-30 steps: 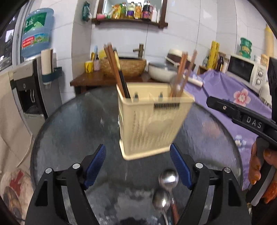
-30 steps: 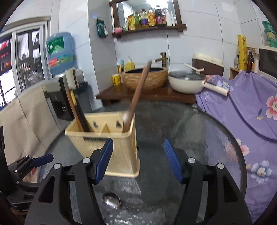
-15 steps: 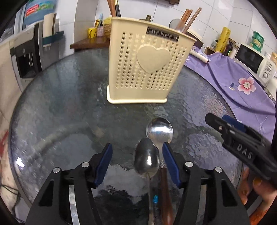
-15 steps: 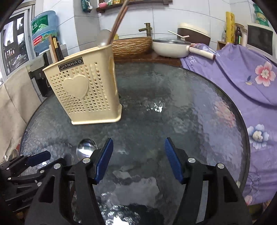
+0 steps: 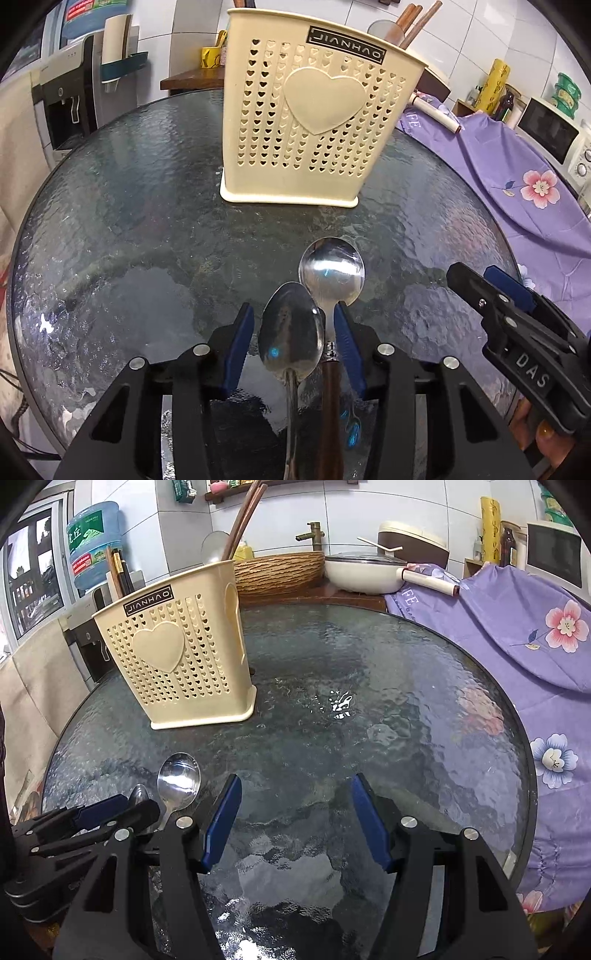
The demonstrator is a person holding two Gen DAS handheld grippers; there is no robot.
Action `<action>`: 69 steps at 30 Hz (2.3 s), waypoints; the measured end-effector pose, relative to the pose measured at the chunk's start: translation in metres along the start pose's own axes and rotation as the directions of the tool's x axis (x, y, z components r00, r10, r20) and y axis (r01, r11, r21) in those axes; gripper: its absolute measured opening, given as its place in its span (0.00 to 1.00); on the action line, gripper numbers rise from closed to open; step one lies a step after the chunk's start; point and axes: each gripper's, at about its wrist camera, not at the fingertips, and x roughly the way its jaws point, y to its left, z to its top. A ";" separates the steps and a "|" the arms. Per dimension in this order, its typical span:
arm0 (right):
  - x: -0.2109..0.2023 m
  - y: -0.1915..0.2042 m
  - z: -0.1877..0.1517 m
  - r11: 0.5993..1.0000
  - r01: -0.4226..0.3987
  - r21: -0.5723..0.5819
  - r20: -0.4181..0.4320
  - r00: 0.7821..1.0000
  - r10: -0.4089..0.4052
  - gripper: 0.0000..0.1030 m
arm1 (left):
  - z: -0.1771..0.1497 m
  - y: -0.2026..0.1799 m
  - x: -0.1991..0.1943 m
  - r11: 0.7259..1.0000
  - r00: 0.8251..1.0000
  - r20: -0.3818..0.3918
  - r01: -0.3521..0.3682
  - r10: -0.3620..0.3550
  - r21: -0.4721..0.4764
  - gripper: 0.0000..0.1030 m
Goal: Organize utensils
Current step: 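Withdraw both open tools from the holder toward the metal spoons, then close left tool on a metal spoon while right grasps a wooden-handled spoon, then lift both held spoons and carry them toward the beige holder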
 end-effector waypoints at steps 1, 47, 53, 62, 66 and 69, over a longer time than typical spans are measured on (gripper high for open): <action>0.000 0.000 0.000 1.000 -0.001 -0.001 -0.001 1.000 0.001 0.60 | 0.000 -0.001 0.001 1.000 1.000 0.002 -0.010 0.010 0.000 0.43; 0.061 0.121 -0.003 0.990 -0.010 -0.143 -0.191 0.981 -0.018 0.54 | 0.027 0.095 -0.025 0.993 0.995 0.100 0.014 -0.002 -0.121 0.35; 0.065 0.125 0.001 0.987 -0.030 -0.159 -0.193 0.981 -0.002 0.46 | 0.028 0.092 -0.026 0.993 0.995 0.102 0.020 -0.008 -0.115 0.35; 0.051 0.100 0.010 0.989 -0.094 -0.111 -0.151 0.986 0.077 0.46 | 0.034 0.083 -0.033 0.996 0.992 0.123 0.034 -0.024 -0.084 0.35; 0.033 0.089 0.021 0.989 -0.117 -0.090 -0.090 0.990 0.109 0.46 | 0.039 0.075 -0.040 0.996 0.988 0.144 0.058 -0.049 -0.065 0.35; 0.019 0.084 0.030 0.987 -0.138 -0.083 -0.055 0.990 0.134 0.46 | 0.044 0.067 -0.049 0.996 0.984 0.166 0.076 -0.068 -0.042 0.35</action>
